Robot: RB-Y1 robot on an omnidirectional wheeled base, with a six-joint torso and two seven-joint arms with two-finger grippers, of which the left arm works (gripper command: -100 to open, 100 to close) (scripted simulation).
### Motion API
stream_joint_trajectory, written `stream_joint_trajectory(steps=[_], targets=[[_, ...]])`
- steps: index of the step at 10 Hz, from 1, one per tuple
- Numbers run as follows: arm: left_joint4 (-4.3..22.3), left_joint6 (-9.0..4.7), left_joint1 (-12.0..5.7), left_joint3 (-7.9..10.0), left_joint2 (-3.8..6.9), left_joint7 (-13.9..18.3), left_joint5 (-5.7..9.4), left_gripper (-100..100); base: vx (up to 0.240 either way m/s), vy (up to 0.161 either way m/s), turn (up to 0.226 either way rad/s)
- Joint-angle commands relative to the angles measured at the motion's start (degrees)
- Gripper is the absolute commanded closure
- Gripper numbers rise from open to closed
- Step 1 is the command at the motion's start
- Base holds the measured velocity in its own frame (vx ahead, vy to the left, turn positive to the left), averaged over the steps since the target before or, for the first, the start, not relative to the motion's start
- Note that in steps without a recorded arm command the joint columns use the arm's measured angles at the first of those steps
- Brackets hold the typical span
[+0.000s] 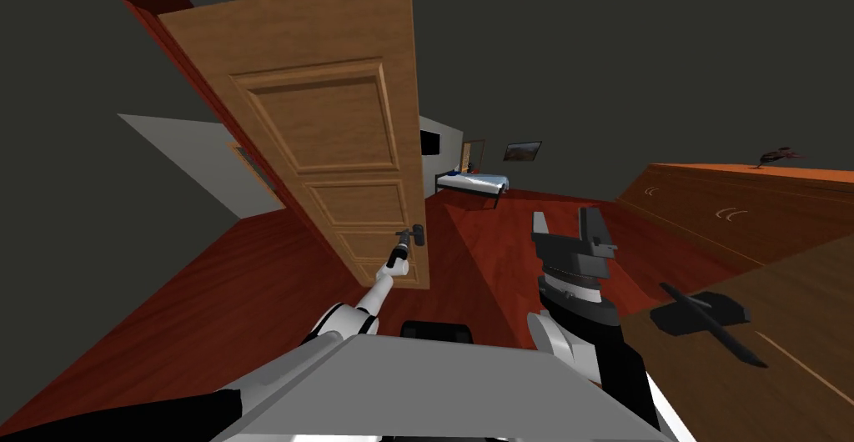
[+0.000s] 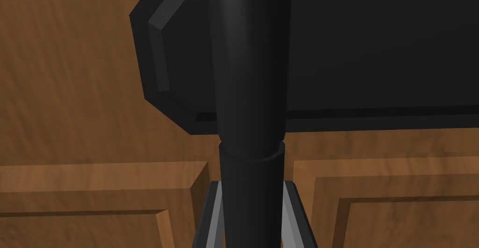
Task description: Push the door open
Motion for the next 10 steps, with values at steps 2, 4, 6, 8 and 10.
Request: stream_joint_trajectory(steps=[2, 4, 6, 8, 10], targets=[[0.9, -0.7, -0.55, 1.76, 1.3, -0.1, 0.48, 100, 0.198, -0.126, 0.06], [1.2, -0.86, -0.55, 3.11, 1.82, -0.5, 0.84, 100, 0.173, -0.128, 0.082], [1.6, -1.02, -0.56, 4.49, 2.35, -0.8, 1.22, 100, 0.181, -0.113, 0.083], [1.8, -1.14, -0.56, 5.53, 2.74, -1.0, 1.5, 100, 0.171, -0.118, 0.061], [2.1, -1.26, -0.57, 6.54, 3.11, -1.3, 1.78, 100, 0.134, -0.075, 0.045]])
